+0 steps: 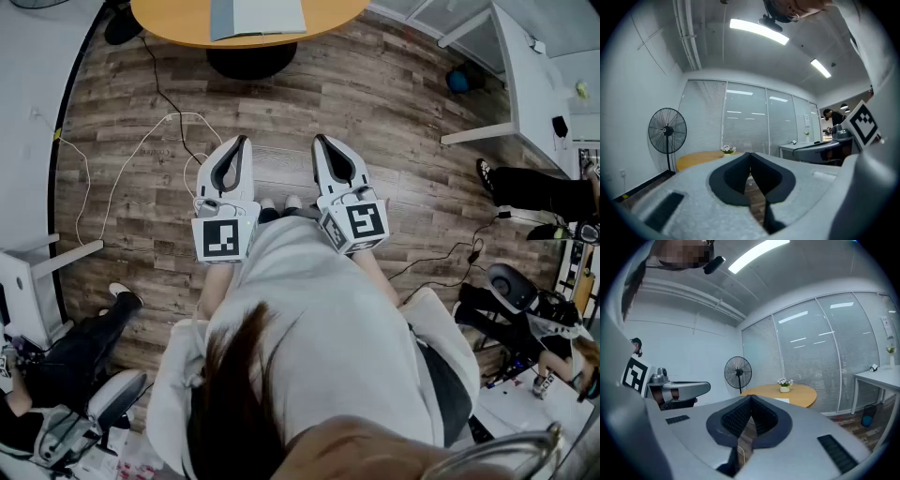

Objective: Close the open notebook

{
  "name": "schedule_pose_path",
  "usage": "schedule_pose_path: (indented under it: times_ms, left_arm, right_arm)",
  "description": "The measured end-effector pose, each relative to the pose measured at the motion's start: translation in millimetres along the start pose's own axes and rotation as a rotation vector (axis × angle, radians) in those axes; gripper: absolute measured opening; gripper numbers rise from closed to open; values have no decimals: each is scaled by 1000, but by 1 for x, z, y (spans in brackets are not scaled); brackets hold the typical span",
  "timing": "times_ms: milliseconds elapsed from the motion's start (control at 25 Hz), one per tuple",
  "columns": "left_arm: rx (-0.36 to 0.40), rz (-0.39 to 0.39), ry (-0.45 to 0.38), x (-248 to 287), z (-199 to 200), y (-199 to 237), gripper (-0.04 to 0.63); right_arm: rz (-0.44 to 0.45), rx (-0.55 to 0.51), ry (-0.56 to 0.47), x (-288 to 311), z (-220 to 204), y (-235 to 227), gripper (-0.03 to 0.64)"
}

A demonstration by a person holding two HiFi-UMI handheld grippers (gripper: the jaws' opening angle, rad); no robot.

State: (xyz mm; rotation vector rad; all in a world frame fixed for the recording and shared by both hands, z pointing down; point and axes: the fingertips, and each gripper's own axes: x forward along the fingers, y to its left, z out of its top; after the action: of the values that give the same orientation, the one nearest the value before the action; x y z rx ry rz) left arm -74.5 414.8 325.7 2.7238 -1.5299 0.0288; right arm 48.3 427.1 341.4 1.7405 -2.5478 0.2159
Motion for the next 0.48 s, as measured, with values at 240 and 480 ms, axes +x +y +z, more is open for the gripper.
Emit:
schedule_pose_path:
  times_ms: [240,480]
  left_arm:
    - [24,-8,-19,-15,2,5,11]
    - [25,-4,-30,-24,4,8,11]
  right_arm:
    - [-2,1,-5,-3,-5,15,2]
    - [4,-11,-18,-3,-2,24,2]
